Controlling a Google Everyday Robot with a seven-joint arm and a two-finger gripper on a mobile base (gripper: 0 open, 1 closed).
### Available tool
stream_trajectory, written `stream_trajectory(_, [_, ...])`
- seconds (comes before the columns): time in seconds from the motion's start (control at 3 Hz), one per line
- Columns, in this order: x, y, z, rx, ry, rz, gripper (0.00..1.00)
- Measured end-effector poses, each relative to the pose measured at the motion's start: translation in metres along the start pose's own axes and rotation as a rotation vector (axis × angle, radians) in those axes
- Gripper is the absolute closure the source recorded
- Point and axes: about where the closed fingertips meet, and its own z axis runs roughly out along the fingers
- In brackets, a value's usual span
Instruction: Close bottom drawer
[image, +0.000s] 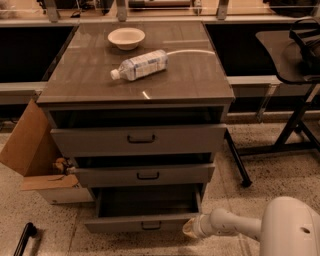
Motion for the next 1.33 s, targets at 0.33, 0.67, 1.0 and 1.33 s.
stream_trajectory(0.33, [-0.007,-0.022,0.002,0.037,-0.027,0.0,1.0])
stream_trajectory(0.67, [-0.014,-0.047,0.003,0.074,-0.056,0.004,1.0])
stream_trajectory(1.0, [-0.02,-0.074,0.003,0.113,-0.083,0.016,1.0])
stream_trajectory(1.33, [-0.024,-0.091,0.002,0.137,-0.097,0.026,1.0])
